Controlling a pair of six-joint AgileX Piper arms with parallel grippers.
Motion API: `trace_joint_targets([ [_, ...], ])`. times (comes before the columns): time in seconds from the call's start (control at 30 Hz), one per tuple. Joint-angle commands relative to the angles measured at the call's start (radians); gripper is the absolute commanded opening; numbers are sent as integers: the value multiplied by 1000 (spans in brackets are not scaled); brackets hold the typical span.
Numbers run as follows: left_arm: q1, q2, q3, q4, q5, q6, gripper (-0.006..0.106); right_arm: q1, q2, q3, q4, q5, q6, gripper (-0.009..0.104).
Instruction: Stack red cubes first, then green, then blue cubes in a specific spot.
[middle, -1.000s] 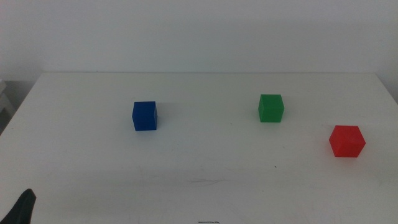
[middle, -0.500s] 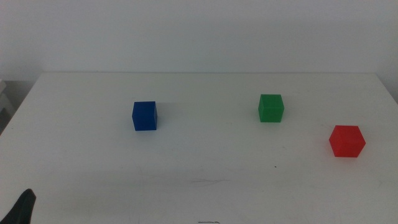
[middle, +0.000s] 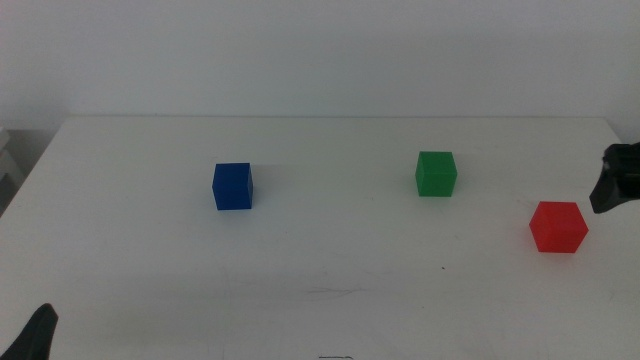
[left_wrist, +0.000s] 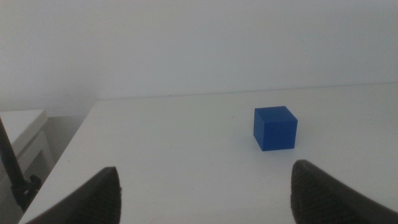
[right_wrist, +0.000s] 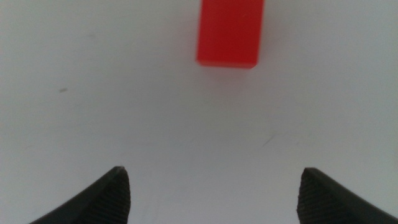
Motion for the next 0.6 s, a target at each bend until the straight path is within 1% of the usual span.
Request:
trace_joint_targets([
  [0.0,-2,-20,-3,-11,-88,-5,94,-5,43,-69,-48,-30,2,85],
  [0.1,-2,-20,-3,-11,-88,-5,94,-5,122,-121,-66,-32,2,85],
  [0.3,-2,-20,-3,-11,-88,-5,94,-5,243,-186,-62,-47,2,85],
  [0.57,-2,-20,-3,-11,-88,-5,94,18,315,-187,-75,-175,3,85],
])
